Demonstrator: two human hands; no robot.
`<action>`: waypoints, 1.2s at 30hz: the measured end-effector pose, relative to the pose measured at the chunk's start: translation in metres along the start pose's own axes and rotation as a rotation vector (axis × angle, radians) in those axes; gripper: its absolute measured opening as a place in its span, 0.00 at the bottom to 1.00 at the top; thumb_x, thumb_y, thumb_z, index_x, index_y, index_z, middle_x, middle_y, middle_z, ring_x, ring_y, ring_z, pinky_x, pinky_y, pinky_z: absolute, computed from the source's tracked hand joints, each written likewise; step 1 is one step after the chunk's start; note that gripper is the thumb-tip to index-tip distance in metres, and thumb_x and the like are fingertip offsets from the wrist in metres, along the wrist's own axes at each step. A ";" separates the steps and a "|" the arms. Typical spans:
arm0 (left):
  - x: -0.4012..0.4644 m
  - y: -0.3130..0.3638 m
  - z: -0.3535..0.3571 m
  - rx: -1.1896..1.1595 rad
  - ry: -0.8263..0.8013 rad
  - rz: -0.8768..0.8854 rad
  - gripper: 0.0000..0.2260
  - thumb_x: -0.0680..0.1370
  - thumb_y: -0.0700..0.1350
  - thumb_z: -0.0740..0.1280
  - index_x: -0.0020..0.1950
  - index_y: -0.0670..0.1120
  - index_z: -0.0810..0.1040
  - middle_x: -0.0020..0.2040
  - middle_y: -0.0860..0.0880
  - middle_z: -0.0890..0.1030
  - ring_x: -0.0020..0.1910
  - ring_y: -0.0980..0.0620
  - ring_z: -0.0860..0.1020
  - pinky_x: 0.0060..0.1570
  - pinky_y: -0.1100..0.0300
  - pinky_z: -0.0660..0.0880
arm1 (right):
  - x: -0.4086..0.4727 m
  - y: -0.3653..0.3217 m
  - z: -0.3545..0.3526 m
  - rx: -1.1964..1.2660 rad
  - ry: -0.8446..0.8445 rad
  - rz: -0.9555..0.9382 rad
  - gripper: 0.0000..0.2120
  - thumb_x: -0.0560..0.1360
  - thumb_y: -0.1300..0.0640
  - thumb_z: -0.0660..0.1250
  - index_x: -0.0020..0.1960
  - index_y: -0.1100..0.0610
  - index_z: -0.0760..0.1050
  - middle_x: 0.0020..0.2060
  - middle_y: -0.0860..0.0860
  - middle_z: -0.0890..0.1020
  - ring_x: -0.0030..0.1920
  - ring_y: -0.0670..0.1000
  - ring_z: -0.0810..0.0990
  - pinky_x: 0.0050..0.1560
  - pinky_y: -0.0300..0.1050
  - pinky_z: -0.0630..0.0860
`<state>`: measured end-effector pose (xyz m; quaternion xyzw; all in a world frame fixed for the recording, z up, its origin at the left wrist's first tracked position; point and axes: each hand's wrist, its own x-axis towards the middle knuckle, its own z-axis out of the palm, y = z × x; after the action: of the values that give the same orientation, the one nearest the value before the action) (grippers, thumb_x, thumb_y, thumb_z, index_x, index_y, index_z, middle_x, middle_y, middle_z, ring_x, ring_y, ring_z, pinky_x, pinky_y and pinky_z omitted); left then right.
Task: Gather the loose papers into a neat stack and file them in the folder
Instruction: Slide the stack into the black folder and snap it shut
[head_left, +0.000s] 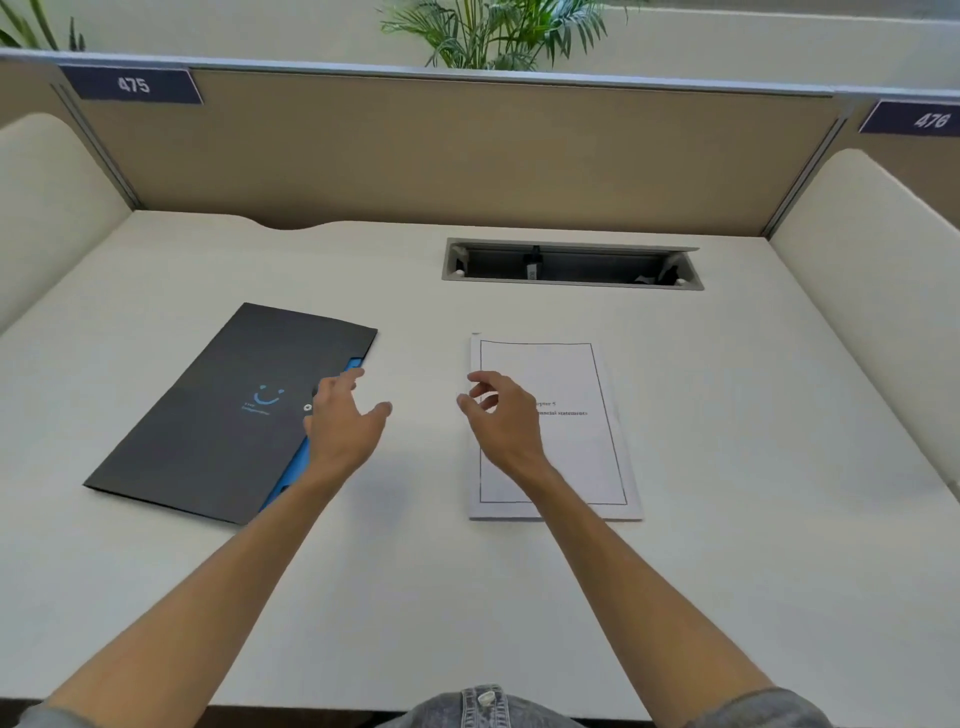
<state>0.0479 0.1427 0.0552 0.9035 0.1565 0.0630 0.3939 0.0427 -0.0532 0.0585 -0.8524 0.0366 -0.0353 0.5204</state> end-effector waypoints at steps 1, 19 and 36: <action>0.002 -0.005 -0.006 0.010 0.010 -0.003 0.23 0.74 0.47 0.71 0.68 0.48 0.72 0.62 0.46 0.72 0.57 0.45 0.75 0.66 0.41 0.66 | -0.002 -0.004 0.007 0.004 -0.024 0.004 0.15 0.75 0.53 0.69 0.61 0.52 0.78 0.48 0.46 0.82 0.45 0.46 0.80 0.53 0.50 0.79; 0.052 -0.095 -0.107 0.008 0.139 -0.110 0.23 0.74 0.48 0.72 0.67 0.46 0.72 0.62 0.44 0.74 0.54 0.47 0.75 0.64 0.40 0.69 | -0.037 -0.056 0.124 -0.010 -0.355 0.025 0.23 0.75 0.49 0.70 0.68 0.53 0.73 0.61 0.51 0.80 0.57 0.49 0.79 0.58 0.44 0.77; 0.065 -0.175 -0.146 0.369 0.031 -0.261 0.37 0.67 0.61 0.74 0.69 0.44 0.68 0.68 0.40 0.70 0.67 0.38 0.68 0.64 0.38 0.64 | -0.049 -0.059 0.172 0.265 -0.451 0.335 0.42 0.72 0.43 0.71 0.79 0.53 0.56 0.77 0.51 0.65 0.74 0.52 0.66 0.60 0.42 0.65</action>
<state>0.0341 0.3771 0.0259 0.9313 0.2868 -0.0043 0.2243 0.0122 0.1308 0.0319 -0.7455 0.0556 0.2365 0.6207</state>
